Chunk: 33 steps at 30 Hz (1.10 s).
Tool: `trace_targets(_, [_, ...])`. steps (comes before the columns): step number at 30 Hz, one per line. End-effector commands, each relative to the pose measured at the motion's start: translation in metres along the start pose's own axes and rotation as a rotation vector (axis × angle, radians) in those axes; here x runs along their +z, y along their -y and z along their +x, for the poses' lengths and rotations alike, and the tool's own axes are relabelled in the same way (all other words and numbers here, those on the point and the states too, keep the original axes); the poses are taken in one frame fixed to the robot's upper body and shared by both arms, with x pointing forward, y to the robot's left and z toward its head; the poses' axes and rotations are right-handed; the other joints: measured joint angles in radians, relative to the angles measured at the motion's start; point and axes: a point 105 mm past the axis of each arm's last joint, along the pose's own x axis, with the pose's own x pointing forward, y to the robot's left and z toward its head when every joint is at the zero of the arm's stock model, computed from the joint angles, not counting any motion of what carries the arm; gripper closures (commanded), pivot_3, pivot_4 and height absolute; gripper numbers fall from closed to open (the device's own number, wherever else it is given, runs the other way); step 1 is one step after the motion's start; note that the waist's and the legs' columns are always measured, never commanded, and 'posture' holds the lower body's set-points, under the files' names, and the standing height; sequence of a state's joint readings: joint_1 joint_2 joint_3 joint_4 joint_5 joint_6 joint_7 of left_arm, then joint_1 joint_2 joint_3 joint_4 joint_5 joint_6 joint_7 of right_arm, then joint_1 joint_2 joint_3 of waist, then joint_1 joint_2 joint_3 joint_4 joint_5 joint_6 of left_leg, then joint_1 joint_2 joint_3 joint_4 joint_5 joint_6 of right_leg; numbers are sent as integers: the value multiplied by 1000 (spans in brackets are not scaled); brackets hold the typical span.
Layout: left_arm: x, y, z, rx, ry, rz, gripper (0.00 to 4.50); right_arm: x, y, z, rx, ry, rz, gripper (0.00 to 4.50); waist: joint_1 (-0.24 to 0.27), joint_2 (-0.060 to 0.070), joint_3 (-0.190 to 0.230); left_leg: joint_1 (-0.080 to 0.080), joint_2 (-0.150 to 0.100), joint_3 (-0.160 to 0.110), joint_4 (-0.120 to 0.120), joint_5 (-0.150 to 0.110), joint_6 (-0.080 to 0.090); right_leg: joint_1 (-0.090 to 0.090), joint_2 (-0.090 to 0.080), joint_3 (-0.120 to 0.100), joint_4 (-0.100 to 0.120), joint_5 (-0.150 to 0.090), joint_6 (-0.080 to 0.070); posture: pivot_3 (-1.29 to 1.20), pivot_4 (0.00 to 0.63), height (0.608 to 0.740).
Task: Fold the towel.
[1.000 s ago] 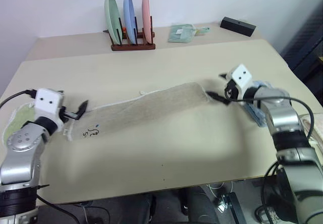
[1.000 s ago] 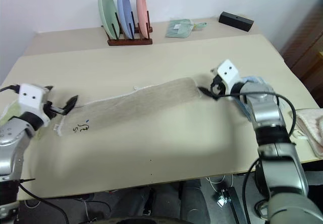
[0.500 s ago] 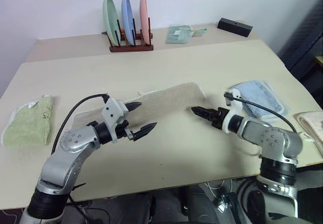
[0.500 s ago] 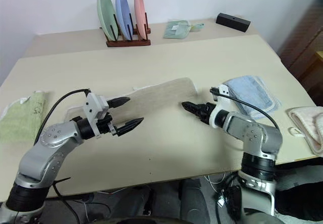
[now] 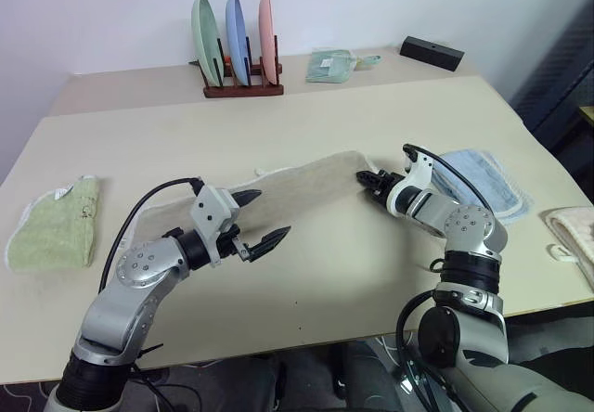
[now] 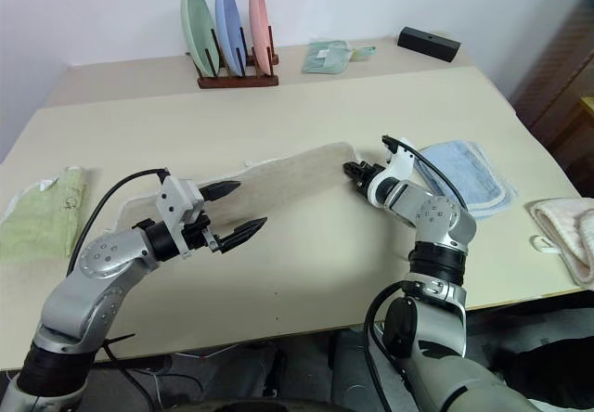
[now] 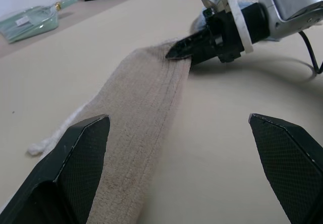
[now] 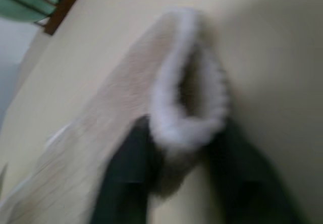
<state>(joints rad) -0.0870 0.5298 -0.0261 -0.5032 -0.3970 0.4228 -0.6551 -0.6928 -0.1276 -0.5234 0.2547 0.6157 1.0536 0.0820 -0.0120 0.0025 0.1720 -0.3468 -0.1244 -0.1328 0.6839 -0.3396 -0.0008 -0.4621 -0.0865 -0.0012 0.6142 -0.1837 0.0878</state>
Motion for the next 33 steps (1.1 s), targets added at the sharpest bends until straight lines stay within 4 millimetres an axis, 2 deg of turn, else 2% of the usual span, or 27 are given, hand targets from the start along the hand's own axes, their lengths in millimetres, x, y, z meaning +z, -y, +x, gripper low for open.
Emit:
trace_targets(1, [10,1,-4,33,29,45,0,10,6,-4,-25,53,11,4463,4,-1,-2,0,0,0,0,0,0,0,0,0,0,0,0,0,150,735])
trace_targets(5, [3,-15,-10,138,-1,57,0,27,4,-16,-22,113,-31,4463,6,0,-2,0,0,0,0,0,0,0,0,0,0,0,0,0,150,735])
trace_targets(11, [9,-28,-11,204,28,62,0,52,8,-43,-45,177,-148,4463,4,0,-2,-2,0,0,0,0,0,-2,0,0,-1,0,0,0,150,735])
trace_targets(14, [6,-30,-9,190,18,63,0,64,8,-62,-65,199,-252,4463,4,0,-2,-2,0,0,0,0,0,-2,0,0,-1,0,0,0,150,735])
trace_targets(18, [4,-32,-8,174,13,70,0,76,8,-72,-100,223,-370,4463,1,0,-2,-2,0,0,0,0,1,-2,0,0,-1,0,0,0,150,735])
trace_targets(20, [4,-34,-7,173,18,74,0,79,-3,-73,-76,220,-484,4463,2,0,-2,-2,0,0,-1,0,1,-2,0,0,-1,0,0,0,150,735])
trace_targets(23, [4,-36,-4,170,24,75,0,68,-30,-68,19,168,-707,4463,2,0,-2,-2,0,0,0,0,1,-2,0,0,-1,0,0,0,150,735])
trace_targets(27, [5,-36,-2,165,29,76,0,53,-44,-63,98,119,-874,4463,2,0,-2,-2,0,0,-1,0,0,-2,0,0,-2,0,0,0,150,735])
trace_targets(30, [4,-39,-4,171,26,80,0,12,-70,-54,240,10,-1163,4463,5,0,-2,-3,0,0,0,0,0,-2,0,0,-2,0,0,0,150,735])
trace_targets(31, [4,-39,-5,175,24,80,0,-2,-75,-51,283,-28,-1244,4463,4,0,-2,-3,0,0,0,0,0,-2,0,-1,-2,0,0,0,150,735])
trace_targets(33, [3,-38,-6,178,23,81,0,-19,-78,-47,327,-75,-1339,4463,3,-1,-2,-3,0,0,0,0,0,-2,0,-1,-2,0,0,0,150,735])
